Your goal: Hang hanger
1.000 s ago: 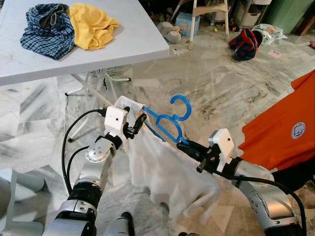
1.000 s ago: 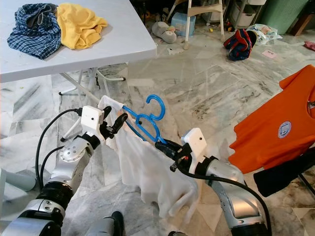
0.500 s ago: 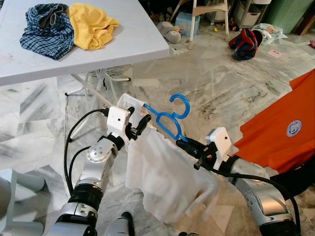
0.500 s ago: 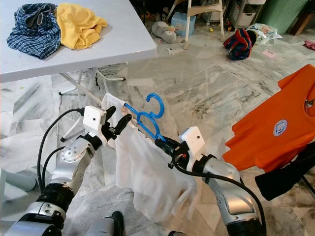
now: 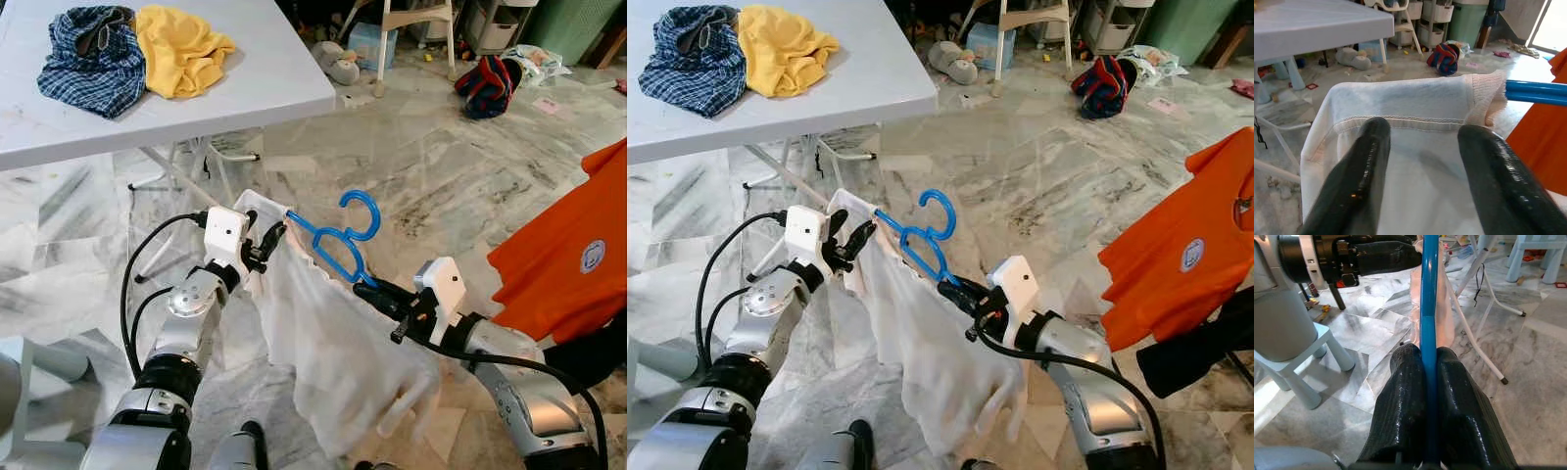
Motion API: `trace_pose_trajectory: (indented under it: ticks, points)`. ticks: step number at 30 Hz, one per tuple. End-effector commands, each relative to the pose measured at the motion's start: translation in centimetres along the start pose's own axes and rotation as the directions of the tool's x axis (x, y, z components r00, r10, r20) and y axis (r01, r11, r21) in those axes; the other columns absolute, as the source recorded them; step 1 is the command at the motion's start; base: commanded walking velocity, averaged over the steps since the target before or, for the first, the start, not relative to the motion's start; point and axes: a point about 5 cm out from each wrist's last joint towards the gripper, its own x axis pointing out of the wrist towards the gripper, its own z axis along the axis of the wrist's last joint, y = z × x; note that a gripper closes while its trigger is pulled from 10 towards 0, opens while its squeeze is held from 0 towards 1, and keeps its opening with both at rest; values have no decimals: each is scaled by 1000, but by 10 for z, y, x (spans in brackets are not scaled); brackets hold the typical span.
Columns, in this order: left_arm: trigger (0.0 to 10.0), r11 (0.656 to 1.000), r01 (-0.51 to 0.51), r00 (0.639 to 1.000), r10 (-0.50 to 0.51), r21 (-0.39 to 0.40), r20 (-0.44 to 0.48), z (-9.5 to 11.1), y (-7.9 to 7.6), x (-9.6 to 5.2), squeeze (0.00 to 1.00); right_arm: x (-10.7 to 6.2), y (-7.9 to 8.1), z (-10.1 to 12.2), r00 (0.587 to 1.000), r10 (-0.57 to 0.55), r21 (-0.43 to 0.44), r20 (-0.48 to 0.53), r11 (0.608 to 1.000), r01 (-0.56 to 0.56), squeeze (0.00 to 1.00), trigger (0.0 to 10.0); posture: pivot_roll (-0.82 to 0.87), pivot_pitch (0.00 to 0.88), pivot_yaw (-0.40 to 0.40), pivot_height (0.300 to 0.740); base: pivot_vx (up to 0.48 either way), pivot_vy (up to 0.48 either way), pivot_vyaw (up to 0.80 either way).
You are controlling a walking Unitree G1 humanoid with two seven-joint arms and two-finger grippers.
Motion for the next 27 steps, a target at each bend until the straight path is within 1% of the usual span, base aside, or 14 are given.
trace_pose_trajectory:
  ticks: [1,7,8,10,11,12,14,15,18,23,27]
  points:
    - [0,1000,-6,1000,6,7,-1,1,1,1,0,0,4,8,999,25,-21,26,999,-25,0,10000,59,179,-10,740,0,0,0]
    - [0,1000,-8,1000,8,6,3,0,0,3,0,-1,5,8,999,29,-17,26,999,-29,0,10000,54,180,-8,740,0,0,0]
    - [2314,1000,2,1000,-2,5,3,0,-2,3,0,-1,6,8,999,31,-16,25,999,-30,0,10000,53,180,-8,740,0,0,0]
    - [2314,1000,6,1000,-6,4,3,0,-2,3,0,-1,6,8,999,32,-15,25,999,-31,0,10000,53,180,-8,740,0,0,0]
    - [10000,1000,18,1000,-18,-14,11,1,-6,5,0,-2,6,7,999,32,-14,22,999,-32,0,10000,53,181,-9,740,0,0,0]
    - [10000,1000,18,1000,-18,-14,11,1,-6,5,0,-2,6,7,999,32,-14,22,999,-32,0,10000,53,181,-9,740,0,0,0]
    - [10000,998,46,999,-46,-30,18,0,-13,6,0,-2,6,5,1000,29,-16,10,999,-28,0,10000,51,182,-9,740,0,0,0]
    - [10000,998,49,999,-48,-38,20,0,-14,5,1000,-3,6,5,1000,28,-16,9,999,-28,0,10000,51,182,-9,740,0,0,0]
    - [10000,997,55,998,-54,-52,27,-2,-16,2,1000,-3,6,4,1000,26,-15,7,1000,-26,0,10000,50,185,-11,740,0,0,0]
    - [10000,998,40,999,-39,-39,20,-6,-14,-1,1000,-3,6,3,1000,27,-14,4,1000,-27,0,10000,53,187,-12,740,0,0,0]
    - [10000,998,49,999,-48,-40,26,-3,-14,-2,1000,-3,6,3,1000,26,-14,2,1000,-26,0,10000,57,188,-13,740,0,0,0]
